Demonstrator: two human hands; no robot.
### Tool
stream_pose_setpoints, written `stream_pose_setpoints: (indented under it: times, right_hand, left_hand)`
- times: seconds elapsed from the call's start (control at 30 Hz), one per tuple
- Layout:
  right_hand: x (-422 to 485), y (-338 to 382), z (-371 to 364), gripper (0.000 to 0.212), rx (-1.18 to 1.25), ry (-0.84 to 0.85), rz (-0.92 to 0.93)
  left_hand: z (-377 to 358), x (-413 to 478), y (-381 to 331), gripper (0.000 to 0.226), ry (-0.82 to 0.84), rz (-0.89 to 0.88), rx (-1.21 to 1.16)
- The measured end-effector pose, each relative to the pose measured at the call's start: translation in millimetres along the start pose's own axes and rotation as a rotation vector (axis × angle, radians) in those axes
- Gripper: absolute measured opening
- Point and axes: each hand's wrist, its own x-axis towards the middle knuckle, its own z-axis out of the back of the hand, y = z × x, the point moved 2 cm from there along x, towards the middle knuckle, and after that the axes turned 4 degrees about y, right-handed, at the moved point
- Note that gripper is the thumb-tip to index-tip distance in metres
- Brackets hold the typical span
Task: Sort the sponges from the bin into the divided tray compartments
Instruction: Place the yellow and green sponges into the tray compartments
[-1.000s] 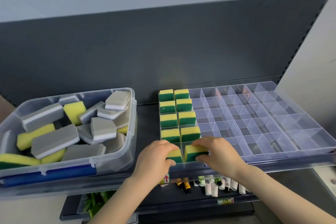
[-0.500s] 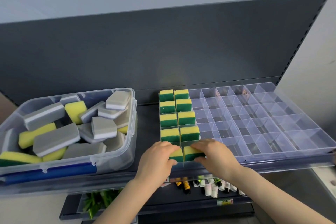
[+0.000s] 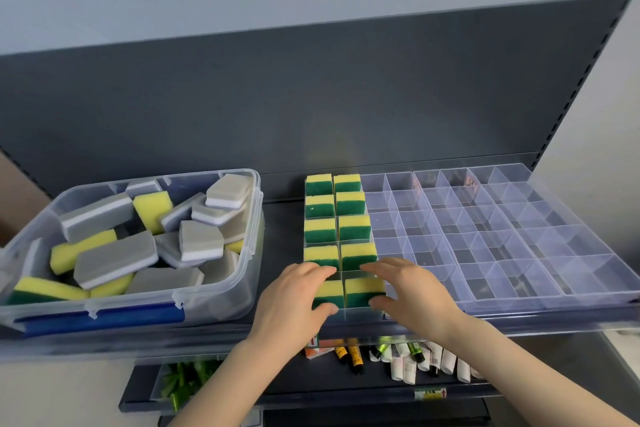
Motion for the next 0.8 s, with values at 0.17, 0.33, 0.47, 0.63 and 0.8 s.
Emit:
stream_pose_setpoints:
  times: [0.17,0.33,0.47,0.63,0.8]
  right_hand:
    - [-0.3,1.6,22.9,0.047,0.024,-0.051,0.068]
    - [13.1,17.4,46.9,0.039,0.037,-0.091,0.175]
    - [38.4,43.4,58.2,0.035,0.041,-0.079,0.254]
    - [70.2,87.1,66.7,0.033,0.000,-0.073,0.348]
    - [99.1,133.5,58.6,0.029,-0.052,-0.070,0.413]
  left_hand:
    - [19.6,-2.3,-6.6,0.050,-0.065,0.011,0.034]
    - [54.2,-8.2,-4.1,0.040,-0.124,0.091,0.136]
    - [85.5,-15.7,13.7,0.037,-0.175,0.208,0.283]
    - [124.1,-27.9,50.9,0.034,-0.195,0.328,0.386]
    - [158.4,-43.1,112.3,0.034,-0.156,0.445,0.388]
